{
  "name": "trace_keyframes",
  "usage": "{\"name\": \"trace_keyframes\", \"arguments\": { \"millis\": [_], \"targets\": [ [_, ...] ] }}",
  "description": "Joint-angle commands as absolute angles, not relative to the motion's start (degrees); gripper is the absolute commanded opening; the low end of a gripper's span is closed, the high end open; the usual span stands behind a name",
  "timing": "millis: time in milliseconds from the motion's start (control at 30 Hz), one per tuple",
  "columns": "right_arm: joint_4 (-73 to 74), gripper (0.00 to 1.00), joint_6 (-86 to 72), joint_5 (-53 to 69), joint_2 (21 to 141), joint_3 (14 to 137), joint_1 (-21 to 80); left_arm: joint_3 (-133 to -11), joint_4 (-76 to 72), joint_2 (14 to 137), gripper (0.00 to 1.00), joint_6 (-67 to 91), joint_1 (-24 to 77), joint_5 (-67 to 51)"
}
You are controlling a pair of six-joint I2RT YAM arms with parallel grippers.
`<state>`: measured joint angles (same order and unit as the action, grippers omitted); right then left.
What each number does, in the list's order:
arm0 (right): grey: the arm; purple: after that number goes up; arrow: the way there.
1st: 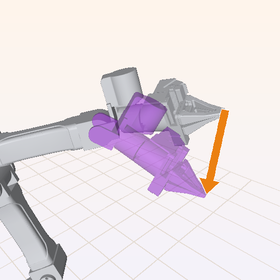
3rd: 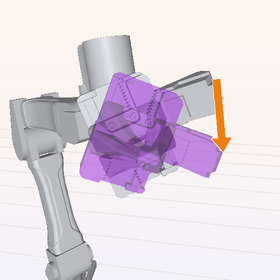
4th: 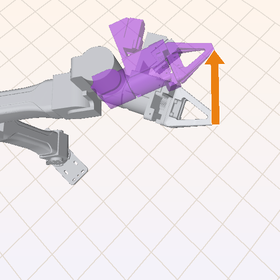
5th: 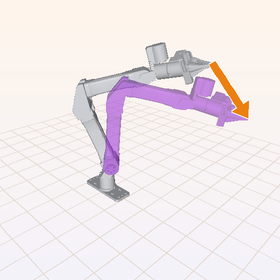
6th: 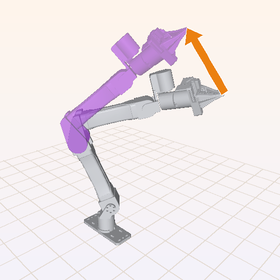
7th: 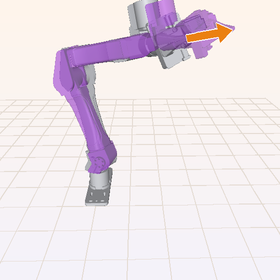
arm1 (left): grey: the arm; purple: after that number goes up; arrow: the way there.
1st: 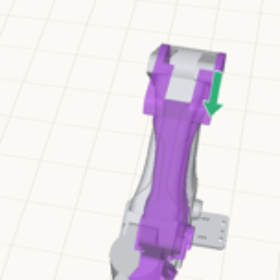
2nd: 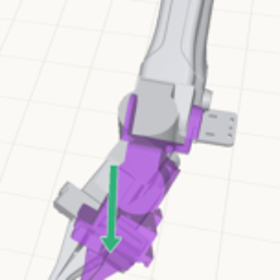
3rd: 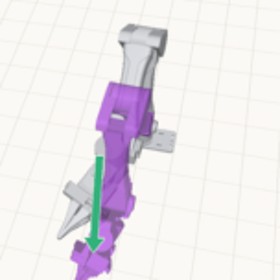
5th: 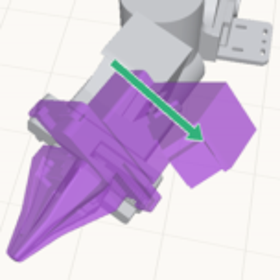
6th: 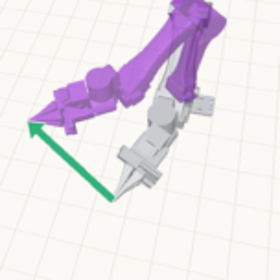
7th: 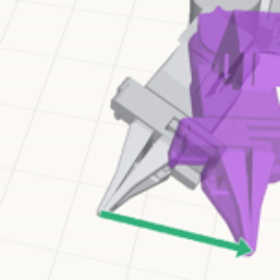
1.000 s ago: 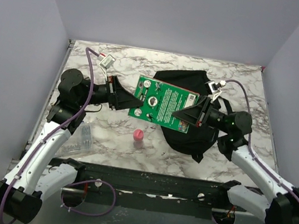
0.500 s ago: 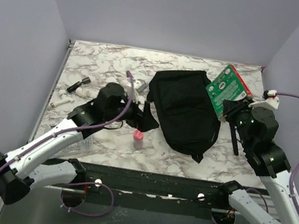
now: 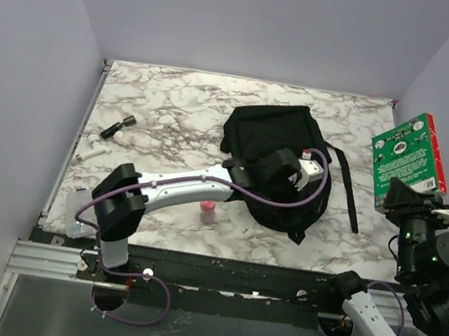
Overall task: Pack the student bag
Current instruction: Place the book in the student bag.
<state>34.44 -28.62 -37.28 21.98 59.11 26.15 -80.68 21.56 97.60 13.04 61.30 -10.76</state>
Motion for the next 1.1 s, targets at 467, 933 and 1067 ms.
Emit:
{"name": "trace_keyframes", "arguments": {
  "millis": [467,933,1067],
  "targets": [
    [44.0,0.01,-30.3,-35.5,17.9,60.4,26.3,-96.3,31.2,116.8,0.32,4.6,62.7,-2.0],
    [52.2,0.01,-38.4,-26.4,21.6,60.0,26.3,-101.2,32.7,107.5,0.00,13.1,56.9,-4.0],
    [53.7,0.01,-44.6,-21.8,22.0,56.8,26.3,-104.0,31.8,106.5,0.00,19.0,52.2,-13.4]
  ]
}}
